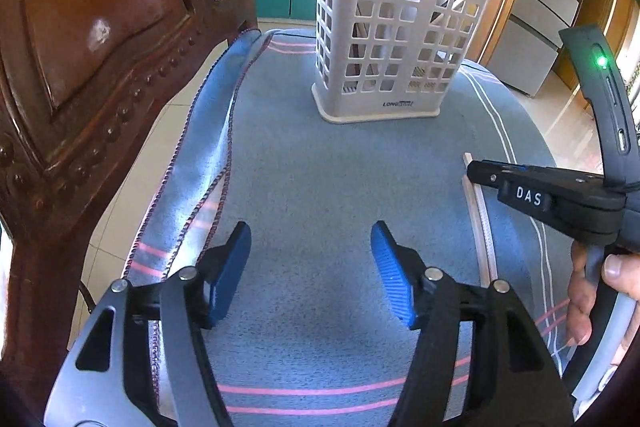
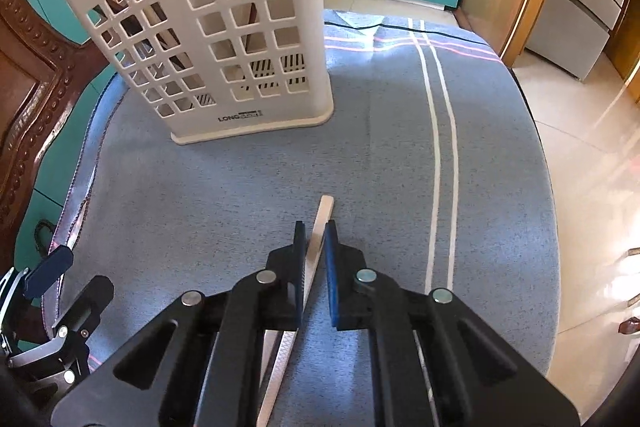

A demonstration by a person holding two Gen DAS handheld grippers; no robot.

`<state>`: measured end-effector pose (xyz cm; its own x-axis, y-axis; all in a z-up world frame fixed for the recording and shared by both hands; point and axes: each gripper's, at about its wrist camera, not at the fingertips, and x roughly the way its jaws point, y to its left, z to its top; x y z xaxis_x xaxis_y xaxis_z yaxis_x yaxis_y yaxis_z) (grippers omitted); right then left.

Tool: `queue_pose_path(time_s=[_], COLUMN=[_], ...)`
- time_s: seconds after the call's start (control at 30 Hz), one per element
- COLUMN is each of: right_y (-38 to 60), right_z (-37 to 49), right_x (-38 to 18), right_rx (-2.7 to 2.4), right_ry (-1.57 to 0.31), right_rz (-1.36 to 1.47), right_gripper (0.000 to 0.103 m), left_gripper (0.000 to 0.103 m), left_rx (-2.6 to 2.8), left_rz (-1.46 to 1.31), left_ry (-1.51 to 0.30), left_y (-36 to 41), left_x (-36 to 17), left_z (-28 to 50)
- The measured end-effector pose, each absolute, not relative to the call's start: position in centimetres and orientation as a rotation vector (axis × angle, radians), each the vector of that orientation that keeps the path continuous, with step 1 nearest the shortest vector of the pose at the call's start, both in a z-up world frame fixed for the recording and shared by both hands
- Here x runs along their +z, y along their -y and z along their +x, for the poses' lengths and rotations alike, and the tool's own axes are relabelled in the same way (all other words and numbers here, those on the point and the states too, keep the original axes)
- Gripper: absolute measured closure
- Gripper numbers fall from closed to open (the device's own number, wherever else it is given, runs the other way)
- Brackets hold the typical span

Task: Organize utensils

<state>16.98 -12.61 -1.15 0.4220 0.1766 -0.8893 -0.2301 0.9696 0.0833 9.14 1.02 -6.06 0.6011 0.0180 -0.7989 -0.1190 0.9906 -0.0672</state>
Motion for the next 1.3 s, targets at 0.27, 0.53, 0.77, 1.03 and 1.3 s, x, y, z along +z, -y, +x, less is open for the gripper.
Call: queue_pose_path(time_s=[0.27, 0.53, 0.77, 1.03, 1.3], right_y=[13.6, 14.3, 14.1, 13.7, 12.4], right_z=[16.1, 15.0, 14.7, 13.9, 13.3], right_x=[-0.2, -1.0, -1.1, -0.8, -1.0], right_rx=[0.251, 0.255, 0.272, 0.325, 0.353], right_ry=[-1.099, -1.140, -1.140, -1.140, -1.142], right_rz=[-0.015, -0.005, -0.016, -0.011, -0.034], right_gripper=[0.092, 0.092, 0.092, 0.091, 0.087], left_gripper=[0.038, 0.036, 0.033, 0.032, 0.032], left_rx=[0.078, 0.080, 0.073, 0.073, 0.069], left_rz=[-0.110, -0.099, -0.080, -0.074, -0.060], left_ry=[-0.937, -0.950, -0.959, -0.966, -0.975], left_y=[-0.9, -0.5, 0.2, 0.3, 0.6], left_x=[-6.4, -6.9, -7.5, -7.8, -8.3], left_z=[9.4, 9.7, 9.9, 10.2, 10.3])
